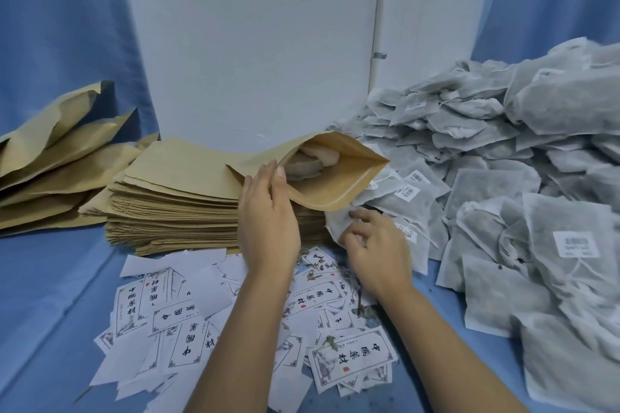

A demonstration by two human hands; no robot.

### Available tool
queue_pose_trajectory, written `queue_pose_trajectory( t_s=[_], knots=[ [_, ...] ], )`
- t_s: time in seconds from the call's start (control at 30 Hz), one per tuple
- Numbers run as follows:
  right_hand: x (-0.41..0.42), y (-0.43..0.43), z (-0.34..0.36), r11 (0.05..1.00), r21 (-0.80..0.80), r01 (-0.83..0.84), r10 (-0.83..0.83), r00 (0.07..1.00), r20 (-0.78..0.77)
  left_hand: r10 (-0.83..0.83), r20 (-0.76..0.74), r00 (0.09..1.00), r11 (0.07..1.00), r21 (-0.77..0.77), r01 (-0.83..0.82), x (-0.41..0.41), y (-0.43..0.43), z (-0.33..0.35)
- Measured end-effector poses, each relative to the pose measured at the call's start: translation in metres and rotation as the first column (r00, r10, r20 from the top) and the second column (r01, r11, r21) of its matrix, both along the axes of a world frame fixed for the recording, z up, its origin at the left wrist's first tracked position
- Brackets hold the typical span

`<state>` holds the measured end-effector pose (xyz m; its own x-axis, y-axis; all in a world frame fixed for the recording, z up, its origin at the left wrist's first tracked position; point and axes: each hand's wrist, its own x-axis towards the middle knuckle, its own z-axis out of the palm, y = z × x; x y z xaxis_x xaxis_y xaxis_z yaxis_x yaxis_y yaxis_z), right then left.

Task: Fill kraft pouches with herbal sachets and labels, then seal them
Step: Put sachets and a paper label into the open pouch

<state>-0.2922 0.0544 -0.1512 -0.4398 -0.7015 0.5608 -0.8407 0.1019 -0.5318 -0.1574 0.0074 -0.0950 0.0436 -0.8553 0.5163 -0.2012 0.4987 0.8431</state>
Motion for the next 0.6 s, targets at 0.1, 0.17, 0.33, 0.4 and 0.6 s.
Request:
queue_pose_trajectory(
  t_s=[0.1,0.17,0.33,0.4,0.6],
  knots=[
    [0.008,0.002,0.0,0.998,0.019,-0.053,0.052,0.997,0.059,-0.009,-0.014,1.0,1.0,0.004,0.009,0.002,-0.001,-0.001],
    [0.011,0.002,0.001,0.996,0.016,-0.087,0.084,0.986,0.147,-0.001,-0.033,0.999,1.0,0.014,0.002,0.004,-0.002,-0.001],
    [0.013,-0.001,-0.005,0.969,0.236,-0.066,0.079,0.996,-0.045,-0.001,-0.048,0.999,1.0,0.03,0.003,0.005,-0.002,-0.001],
    [0.014,-0.001,-0.008,0.977,0.207,-0.049,0.061,0.997,-0.048,-0.002,-0.063,0.998,1.0,0.02,0.003,0.006,-0.002,-0.001],
    [0.019,0.007,0.005,0.945,-0.317,0.083,-0.009,0.974,0.227,-0.001,-0.065,0.998,1.0,0.021,0.003,0.006,-0.001,0.0]
  ],
)
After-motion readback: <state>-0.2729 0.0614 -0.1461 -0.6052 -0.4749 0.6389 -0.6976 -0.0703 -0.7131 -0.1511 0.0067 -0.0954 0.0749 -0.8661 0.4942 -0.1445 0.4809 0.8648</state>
